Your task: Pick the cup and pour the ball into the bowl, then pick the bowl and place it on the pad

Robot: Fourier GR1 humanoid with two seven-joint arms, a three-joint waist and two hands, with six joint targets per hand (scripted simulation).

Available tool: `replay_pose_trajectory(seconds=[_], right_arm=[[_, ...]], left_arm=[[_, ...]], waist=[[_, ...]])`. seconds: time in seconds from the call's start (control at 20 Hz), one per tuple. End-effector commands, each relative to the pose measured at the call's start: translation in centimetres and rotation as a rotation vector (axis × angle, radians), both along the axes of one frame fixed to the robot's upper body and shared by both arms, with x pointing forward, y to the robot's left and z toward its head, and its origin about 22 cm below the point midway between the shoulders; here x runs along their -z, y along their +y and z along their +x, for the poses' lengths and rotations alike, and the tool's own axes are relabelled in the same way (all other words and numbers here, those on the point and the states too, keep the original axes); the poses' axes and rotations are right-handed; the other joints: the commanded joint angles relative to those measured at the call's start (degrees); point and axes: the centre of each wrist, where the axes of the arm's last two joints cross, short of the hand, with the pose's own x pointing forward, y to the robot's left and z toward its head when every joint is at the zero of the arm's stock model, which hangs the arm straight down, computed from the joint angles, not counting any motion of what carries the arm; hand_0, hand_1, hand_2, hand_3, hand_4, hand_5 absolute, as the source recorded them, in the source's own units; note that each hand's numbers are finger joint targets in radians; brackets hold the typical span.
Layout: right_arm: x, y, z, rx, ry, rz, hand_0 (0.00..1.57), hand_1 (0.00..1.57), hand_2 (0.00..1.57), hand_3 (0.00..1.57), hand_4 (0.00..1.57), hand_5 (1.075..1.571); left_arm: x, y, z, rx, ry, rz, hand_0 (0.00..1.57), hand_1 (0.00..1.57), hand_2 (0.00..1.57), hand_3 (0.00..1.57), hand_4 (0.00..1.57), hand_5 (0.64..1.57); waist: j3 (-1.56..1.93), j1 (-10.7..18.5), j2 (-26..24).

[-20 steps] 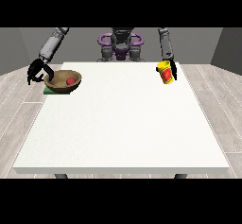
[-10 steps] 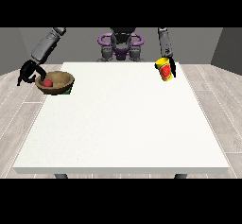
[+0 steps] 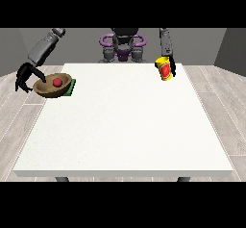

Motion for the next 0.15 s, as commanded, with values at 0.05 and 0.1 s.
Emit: replay_pose_trajectory(seconds=[0.05,0.1], right_arm=[[-3.0,-1.8,-0.8,-0.04,-0.003,0.03,0.0,0.0,0.0,0.0,0.0,1.328],[0.1,-1.9,-2.2,-0.061,0.067,0.049,0.0,0.0,0.0,0.0,0.12,1.326]], left_arm=[[1.5,0.0,-0.2,-0.023,0.072,-0.031,0.0,0.0,0.0,0.0,0.97,1.416],[3.9,0.6,-2.4,-0.029,0.149,-0.034,0.0,0.0,0.0,0.0,0.97,1.416]], waist=[[-0.11,-2.9,-3.79],[-0.13,-2.86,-8.55]])
